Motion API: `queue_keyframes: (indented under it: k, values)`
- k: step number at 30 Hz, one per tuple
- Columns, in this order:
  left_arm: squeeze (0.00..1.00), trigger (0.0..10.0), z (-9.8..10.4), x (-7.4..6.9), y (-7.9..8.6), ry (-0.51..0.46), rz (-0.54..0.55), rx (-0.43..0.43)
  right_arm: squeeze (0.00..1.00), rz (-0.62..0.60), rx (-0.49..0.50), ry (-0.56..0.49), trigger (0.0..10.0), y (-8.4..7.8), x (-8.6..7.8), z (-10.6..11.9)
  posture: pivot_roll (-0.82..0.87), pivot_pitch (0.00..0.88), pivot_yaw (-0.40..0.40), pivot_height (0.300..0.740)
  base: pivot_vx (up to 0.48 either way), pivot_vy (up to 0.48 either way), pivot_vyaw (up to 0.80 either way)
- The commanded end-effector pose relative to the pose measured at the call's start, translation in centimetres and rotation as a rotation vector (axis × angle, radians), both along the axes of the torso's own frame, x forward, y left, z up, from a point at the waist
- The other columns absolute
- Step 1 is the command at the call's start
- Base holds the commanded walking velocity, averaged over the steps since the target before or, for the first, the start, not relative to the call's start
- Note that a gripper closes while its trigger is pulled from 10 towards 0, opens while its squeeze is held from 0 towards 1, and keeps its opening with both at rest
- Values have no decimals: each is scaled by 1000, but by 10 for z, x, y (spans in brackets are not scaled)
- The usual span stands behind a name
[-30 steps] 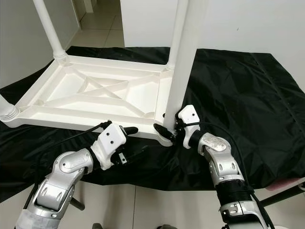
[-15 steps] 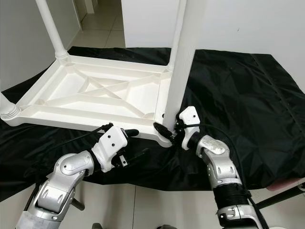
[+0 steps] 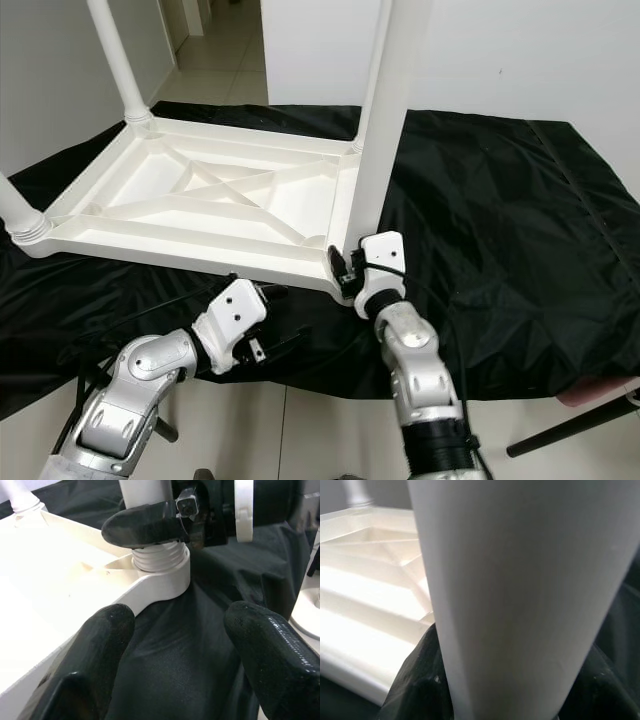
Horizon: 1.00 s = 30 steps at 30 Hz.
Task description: Building children table
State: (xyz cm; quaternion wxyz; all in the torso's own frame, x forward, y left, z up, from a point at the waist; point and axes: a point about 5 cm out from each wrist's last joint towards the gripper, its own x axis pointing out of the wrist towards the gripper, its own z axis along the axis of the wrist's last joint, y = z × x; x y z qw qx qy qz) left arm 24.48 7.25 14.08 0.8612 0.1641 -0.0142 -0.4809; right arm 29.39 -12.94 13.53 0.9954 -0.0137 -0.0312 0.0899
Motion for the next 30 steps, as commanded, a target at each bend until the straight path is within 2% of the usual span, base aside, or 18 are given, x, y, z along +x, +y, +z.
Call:
queue_keyframes:
  k: [1,8,9,10,11,12,16,18,19,20,21,22,24,26,28,29,30]
  values:
    - [0,10000,-4,9,5,-35,177,-19,0,-102,-4,51,10000,-1,-6,-13,-29,36,-15,740,0,0,0]
    - [0,10000,-1,11,7,-25,187,-41,0,-98,26,26,10000,5,-7,-7,-40,34,0,740,0,0,0]
    - [0,10000,0,11,7,-24,184,-47,314,-81,27,12,10000,4,-6,-4,-40,32,1,740,0,0,0]
    - [0,10000,0,11,7,-24,184,-47,314,-81,27,12,10000,4,-6,-4,-40,32,1,740,0,0,0]
    - [0,10000,0,11,7,-27,179,-47,792,-74,28,2,10000,2,-6,-2,-40,32,1,740,0,0,0]
    - [0,10000,0,11,7,-32,174,-41,1000,-62,41,-3,10000,1,-5,-1,-41,29,2,740,0,0,0]
    - [0,10000,1,14,8,-40,171,-36,1000,-40,49,-27,10000,-2,-2,3,-43,25,8,740,0,0,0]
    - [0,10000,3,16,9,-53,157,-29,1000,82,56,-40,10000,-5,1,6,-50,22,21,740,0,0,0]
    - [0,10000,3,16,9,-53,157,-29,1000,82,56,-40,10000,-5,1,6,-50,22,21,740,0,0,0]
    - [0,10000,4,16,9,-56,149,-25,1000,141,46,-48,10000,-6,2,7,-50,22,21,740,0,0,0]
    - [0,10000,3,16,10,-56,142,-20,569,212,36,-42,10000,-9,5,8,-53,25,25,740,0,0,0]
    - [0,10000,4,16,11,-56,138,-15,0,261,13,-44,10000,-12,8,10,-56,29,28,740,0,0,0]
    - [0,10000,4,17,11,-56,136,-12,0,332,-17,-45,10000,-16,11,12,-56,29,28,740,0,0,0]
    - [0,10000,4,17,11,-56,136,-12,0,332,-17,-45,10000,-16,11,12,-56,29,28,740,0,0,0]
    - [0,10000,4,17,12,-49,129,-12,0,510,-101,-20,10000,-17,14,10,-63,53,50,740,0,0,0]
    - [0,10000,4,17,12,-49,129,-12,0,510,-101,-20,10000,-17,14,10,-63,53,50,740,0,0,0]
    - [0,10000,4,16,12,-46,126,-10,0,591,-140,-3,10000,-17,15,9,-64,58,52,740,0,0,0]
